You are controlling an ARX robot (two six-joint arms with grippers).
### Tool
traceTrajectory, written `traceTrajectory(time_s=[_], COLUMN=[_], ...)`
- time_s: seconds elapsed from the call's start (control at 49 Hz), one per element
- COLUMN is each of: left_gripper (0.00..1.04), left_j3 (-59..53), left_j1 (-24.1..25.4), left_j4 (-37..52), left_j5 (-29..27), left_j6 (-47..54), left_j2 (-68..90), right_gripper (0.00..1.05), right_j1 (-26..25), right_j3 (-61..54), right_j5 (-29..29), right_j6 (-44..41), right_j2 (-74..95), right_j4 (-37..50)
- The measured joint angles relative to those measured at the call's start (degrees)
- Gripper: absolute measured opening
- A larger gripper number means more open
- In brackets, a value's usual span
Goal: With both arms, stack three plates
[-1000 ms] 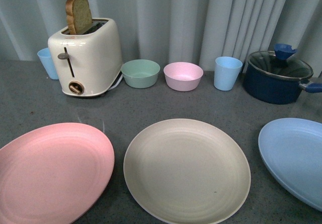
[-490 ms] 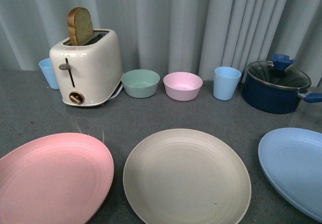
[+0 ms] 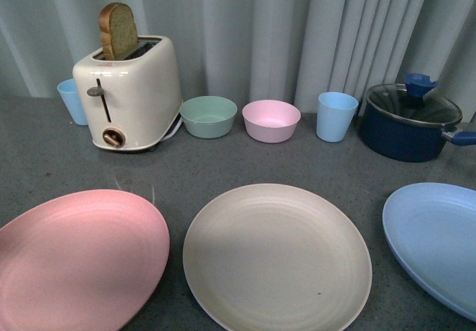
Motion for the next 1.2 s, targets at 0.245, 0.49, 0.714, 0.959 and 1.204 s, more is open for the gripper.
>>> traceTrajectory(time_s=[0.245, 0.49, 0.714, 0.959, 1.204], left_gripper=[0.98, 0.98, 0.98, 0.98, 0.98], left_j3=[11.4, 17.2, 20.2, 21.4, 24.3], left_j1=[0.2, 0.3, 0.6, -1.2, -3.2], left_j4=[-1.6, 2.1, 0.2, -2.1, -3.0], left_j5=[-0.2, -3.2, -2.3, -2.0, -3.6], left_j6=[4.7, 9.4, 17.7, 21.9, 21.3], left_j2=[21.5, 34.1, 39.0, 41.6, 46.1], right_gripper=[0.97, 0.97, 0.97, 0.97, 0.97], right_j1=[0.0, 0.0, 0.0, 0.0, 0.0], right_j3=[0.0, 0.0, 0.0, 0.0, 0.0], right_j5=[0.0, 0.0, 0.0, 0.0, 0.0], right_j6=[0.0, 0.0, 0.0, 0.0, 0.0], right_j2=[0.0, 0.0, 0.0, 0.0, 0.0], right_j4=[0.0, 0.0, 0.0, 0.0, 0.0])
